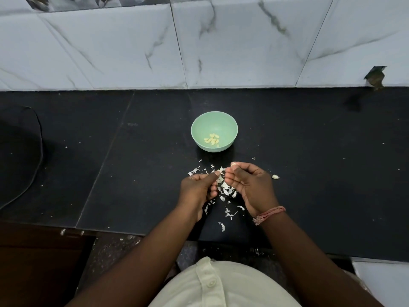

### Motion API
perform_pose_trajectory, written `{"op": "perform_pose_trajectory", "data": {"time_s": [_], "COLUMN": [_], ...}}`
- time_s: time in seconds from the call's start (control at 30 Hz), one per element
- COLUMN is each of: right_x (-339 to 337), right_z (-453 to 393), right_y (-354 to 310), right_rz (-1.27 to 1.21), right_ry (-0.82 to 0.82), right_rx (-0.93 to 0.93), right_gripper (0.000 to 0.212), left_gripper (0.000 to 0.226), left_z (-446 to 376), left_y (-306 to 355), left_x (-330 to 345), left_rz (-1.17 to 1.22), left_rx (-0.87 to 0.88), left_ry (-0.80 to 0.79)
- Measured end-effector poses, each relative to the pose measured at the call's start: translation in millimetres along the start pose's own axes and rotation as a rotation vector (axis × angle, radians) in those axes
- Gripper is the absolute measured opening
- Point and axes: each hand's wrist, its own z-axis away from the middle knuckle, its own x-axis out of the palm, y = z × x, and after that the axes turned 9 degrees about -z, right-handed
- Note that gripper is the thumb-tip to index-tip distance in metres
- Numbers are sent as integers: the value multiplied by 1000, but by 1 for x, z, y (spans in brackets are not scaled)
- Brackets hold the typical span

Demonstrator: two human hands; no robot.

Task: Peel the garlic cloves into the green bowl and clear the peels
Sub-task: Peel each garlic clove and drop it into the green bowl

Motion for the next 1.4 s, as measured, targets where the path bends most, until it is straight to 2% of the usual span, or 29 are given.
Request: {"op": "perform_pose_trajectory", "data": {"time_s": [0.1, 0.23, 0.4, 0.53, 0.8, 0.97, 1.17, 1.4], "right_x": [-3, -4, 1, 1, 6, 10, 15, 15], "right_z": [0, 2, 7, 7, 12, 15, 17, 12], "right_y": [3, 4, 2, 3, 7, 9, 9, 3], "right_rz": [145, 382, 527, 642, 868, 839, 546, 497], "right_ry": [6, 16, 20, 37, 12, -5, 5, -8], "right_rx": [-48, -123, -218, -271, -403, -410, -251, -231], "right_gripper": [14, 19, 13, 18, 13, 13, 14, 13], "left_gripper": [8, 21, 9, 19, 15, 11, 12, 15], "left_z": [0, 1, 5, 1, 5, 4, 6, 10], "left_y": [-2, -3, -1, -3, 2, 1, -1, 6], "left_x": [-1, 0, 2, 2, 5, 5, 12, 14], "left_rz": [-9, -45, -22, -39, 84, 68, 31, 44], "left_rx": [34, 60, 90, 108, 70, 115, 200, 226], "left_ry": [47, 35, 33, 54, -77, -56, -7, -11]}}
